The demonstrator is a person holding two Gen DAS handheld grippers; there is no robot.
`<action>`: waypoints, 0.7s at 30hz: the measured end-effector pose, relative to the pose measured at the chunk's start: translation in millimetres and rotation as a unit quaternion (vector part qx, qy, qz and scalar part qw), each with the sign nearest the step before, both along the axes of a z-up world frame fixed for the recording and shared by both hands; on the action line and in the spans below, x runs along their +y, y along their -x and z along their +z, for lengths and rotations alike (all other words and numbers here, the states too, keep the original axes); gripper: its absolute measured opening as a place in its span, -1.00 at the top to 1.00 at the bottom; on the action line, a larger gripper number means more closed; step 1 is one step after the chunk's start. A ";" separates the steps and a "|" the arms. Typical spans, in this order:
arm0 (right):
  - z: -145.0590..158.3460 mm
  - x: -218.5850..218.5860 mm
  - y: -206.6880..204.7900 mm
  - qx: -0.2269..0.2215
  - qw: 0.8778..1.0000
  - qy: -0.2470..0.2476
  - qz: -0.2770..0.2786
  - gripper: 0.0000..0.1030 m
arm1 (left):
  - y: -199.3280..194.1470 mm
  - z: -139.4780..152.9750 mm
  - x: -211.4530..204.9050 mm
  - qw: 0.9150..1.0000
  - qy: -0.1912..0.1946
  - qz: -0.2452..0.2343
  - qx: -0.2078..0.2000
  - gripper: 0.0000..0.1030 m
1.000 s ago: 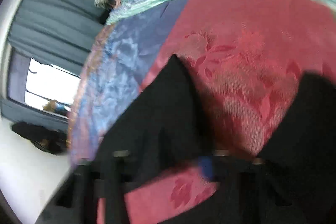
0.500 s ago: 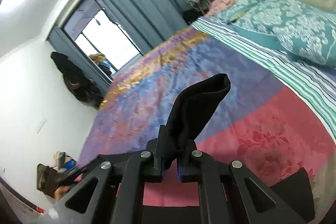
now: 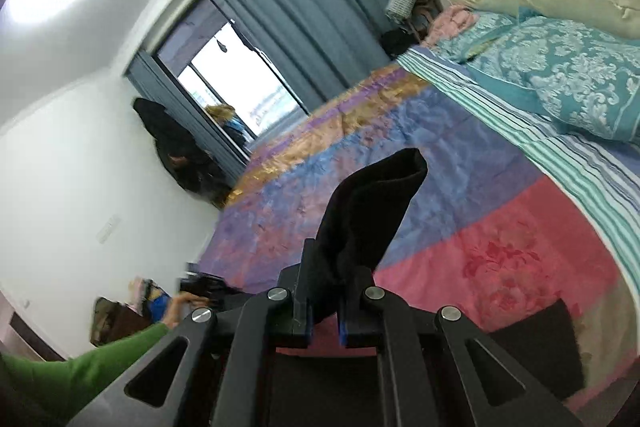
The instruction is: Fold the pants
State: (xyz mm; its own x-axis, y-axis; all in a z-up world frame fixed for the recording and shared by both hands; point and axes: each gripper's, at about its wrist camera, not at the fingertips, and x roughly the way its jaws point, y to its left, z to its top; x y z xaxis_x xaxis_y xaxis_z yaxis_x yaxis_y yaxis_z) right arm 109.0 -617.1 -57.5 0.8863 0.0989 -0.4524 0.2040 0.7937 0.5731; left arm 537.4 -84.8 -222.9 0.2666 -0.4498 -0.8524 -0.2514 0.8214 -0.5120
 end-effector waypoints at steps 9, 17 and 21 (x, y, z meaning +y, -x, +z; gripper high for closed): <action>-41.0 -42.7 -7.9 0.016 0.996 -0.076 -0.040 0.84 | 123.8 144.3 61.8 0.977 -0.001 -0.032 -0.212 0.84; -112.3 -53.8 39.5 0.136 0.984 -0.070 -0.087 0.84 | 273.4 15.4 68.6 0.987 -0.085 -0.071 -0.119 0.81; -153.6 -47.3 50.6 0.211 0.970 -0.071 -0.095 0.84 | 279.1 -0.8 61.7 0.990 -0.074 -0.065 -0.097 0.82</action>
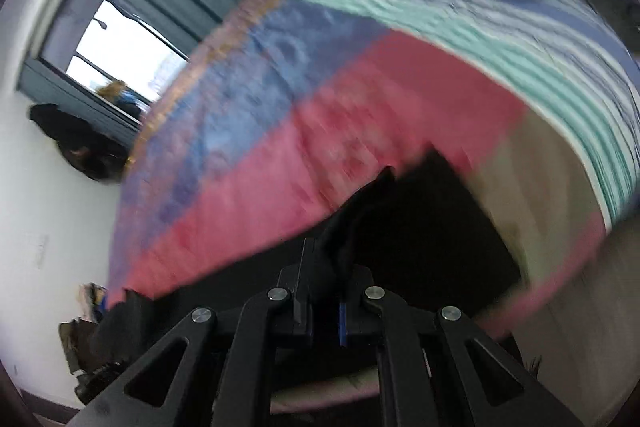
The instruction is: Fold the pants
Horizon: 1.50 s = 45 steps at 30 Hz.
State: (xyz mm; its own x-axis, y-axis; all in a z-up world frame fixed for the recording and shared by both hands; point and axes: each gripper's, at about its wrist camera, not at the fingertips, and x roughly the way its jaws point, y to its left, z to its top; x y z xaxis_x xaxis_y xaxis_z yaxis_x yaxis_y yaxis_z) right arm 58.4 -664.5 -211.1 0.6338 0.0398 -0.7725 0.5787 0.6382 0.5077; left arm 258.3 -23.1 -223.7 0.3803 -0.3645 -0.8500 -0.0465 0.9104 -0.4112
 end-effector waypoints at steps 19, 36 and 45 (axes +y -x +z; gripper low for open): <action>-35.5 -30.9 11.6 0.097 0.994 -0.040 -0.010 0.84 | 25.7 -14.6 -13.3 0.994 -0.070 -0.081 0.010 0.84; -45.5 -37.3 16.6 0.147 0.989 0.033 0.009 0.84 | 41.4 -11.8 -29.1 0.989 -0.100 -0.109 0.000 0.82; -39.8 -37.1 19.5 0.136 0.990 0.037 0.007 0.84 | 43.4 -12.0 -28.2 0.990 -0.096 -0.107 0.000 0.82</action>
